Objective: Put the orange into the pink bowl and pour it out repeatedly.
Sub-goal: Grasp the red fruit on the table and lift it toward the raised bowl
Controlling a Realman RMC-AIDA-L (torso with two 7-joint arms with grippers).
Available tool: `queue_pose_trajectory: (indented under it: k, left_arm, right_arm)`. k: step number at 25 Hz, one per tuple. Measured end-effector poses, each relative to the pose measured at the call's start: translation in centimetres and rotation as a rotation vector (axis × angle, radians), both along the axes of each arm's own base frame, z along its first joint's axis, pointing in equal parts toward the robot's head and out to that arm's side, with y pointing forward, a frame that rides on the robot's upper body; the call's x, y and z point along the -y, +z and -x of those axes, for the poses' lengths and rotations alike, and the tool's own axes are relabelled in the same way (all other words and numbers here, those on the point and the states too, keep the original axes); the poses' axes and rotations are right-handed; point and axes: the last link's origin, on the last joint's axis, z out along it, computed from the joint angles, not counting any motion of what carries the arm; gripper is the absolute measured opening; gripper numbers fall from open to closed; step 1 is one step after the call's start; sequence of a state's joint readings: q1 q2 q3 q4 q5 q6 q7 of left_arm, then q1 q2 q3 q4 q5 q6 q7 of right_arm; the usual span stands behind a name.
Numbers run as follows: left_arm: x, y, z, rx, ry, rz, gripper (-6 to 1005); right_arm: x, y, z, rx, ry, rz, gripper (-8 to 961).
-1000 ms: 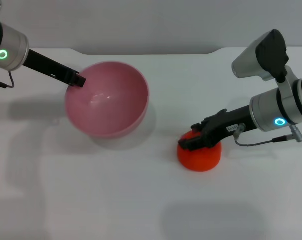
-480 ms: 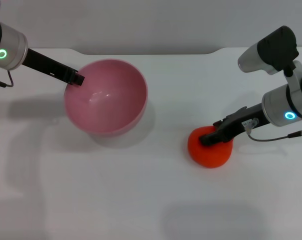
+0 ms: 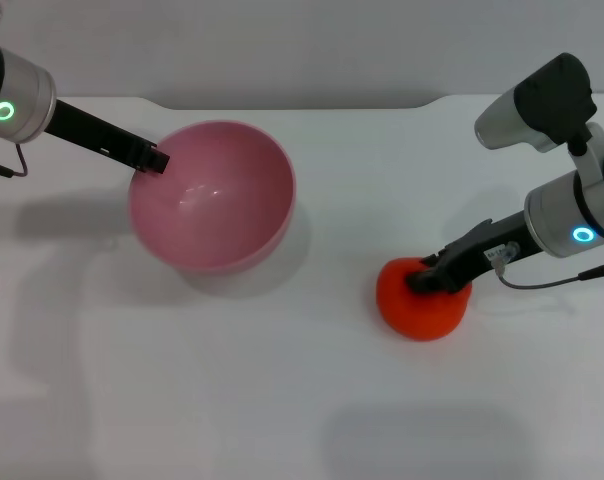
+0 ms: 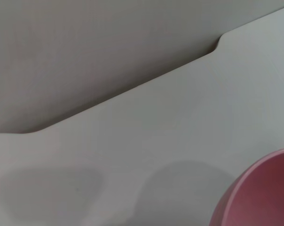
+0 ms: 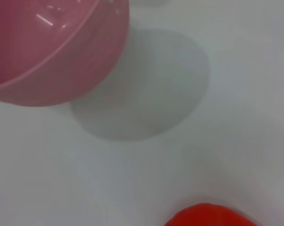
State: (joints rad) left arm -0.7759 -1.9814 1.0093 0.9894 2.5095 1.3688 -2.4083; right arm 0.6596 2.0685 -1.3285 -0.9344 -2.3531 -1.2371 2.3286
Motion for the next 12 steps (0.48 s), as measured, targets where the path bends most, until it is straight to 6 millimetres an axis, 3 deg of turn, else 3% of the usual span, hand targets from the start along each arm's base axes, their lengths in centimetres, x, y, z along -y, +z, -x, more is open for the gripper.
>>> queue_pose_trajectory:
  k: [12]
  left_arm:
    - [0.1, 0.0, 0.0, -0.002, -0.004, 0.007, 43]
  right_arm:
    - [0.4, 1.1, 0.6, -0.013, 0.020, -0.019, 120]
